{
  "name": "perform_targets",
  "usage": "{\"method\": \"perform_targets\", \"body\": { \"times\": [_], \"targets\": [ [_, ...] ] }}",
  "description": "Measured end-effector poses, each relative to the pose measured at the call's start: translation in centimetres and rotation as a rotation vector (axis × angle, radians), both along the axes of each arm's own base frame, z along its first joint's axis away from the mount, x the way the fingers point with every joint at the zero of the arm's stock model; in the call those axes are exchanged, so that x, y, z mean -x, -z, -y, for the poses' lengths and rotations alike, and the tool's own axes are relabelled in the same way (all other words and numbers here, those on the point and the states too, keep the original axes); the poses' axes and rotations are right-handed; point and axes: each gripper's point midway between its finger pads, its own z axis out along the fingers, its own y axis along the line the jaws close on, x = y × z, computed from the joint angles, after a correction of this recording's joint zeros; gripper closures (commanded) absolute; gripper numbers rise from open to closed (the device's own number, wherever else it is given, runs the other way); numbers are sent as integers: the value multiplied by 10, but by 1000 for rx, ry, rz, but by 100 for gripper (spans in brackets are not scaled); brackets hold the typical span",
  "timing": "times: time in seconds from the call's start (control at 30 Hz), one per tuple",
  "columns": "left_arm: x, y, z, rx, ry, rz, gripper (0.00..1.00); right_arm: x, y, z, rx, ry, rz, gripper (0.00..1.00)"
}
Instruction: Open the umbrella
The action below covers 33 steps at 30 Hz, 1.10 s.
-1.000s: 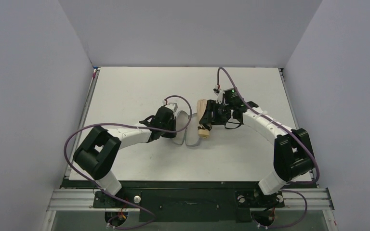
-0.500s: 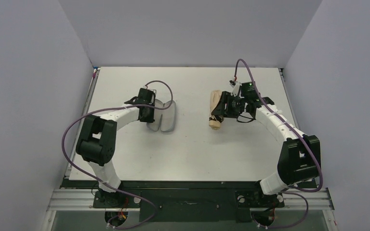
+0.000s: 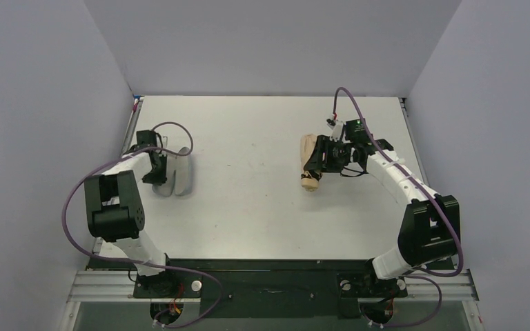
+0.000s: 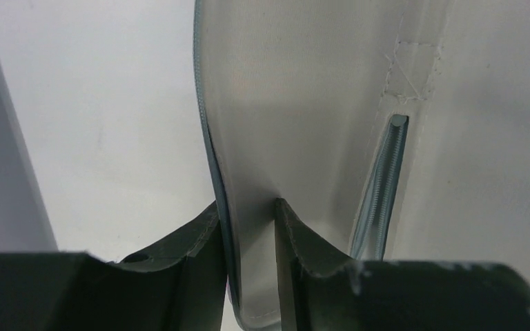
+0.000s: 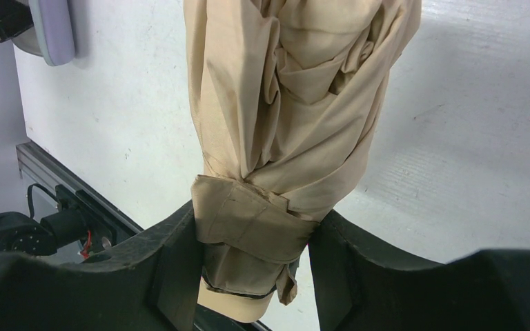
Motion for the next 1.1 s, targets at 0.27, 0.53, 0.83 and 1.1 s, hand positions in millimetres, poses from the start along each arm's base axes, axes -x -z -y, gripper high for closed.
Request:
{"method": "perform_targets", "body": {
  "times": [0.27,0.53,0.83,1.1],
  "targets": [
    [32,-2,-16,-28,43,-78,29,2,-3,1,8,-22,20,100],
    [36,-55,-11,29,37,37,3,-3,-51,0,-2,-33,174,100],
    [-22,-226,25,171,169,516,3,-9,-101,-13,-28,-50,338,100],
    [-21,-307,161,647,493,658,3,1,-143,-37,-87,-115,496,100]
  ]
}}
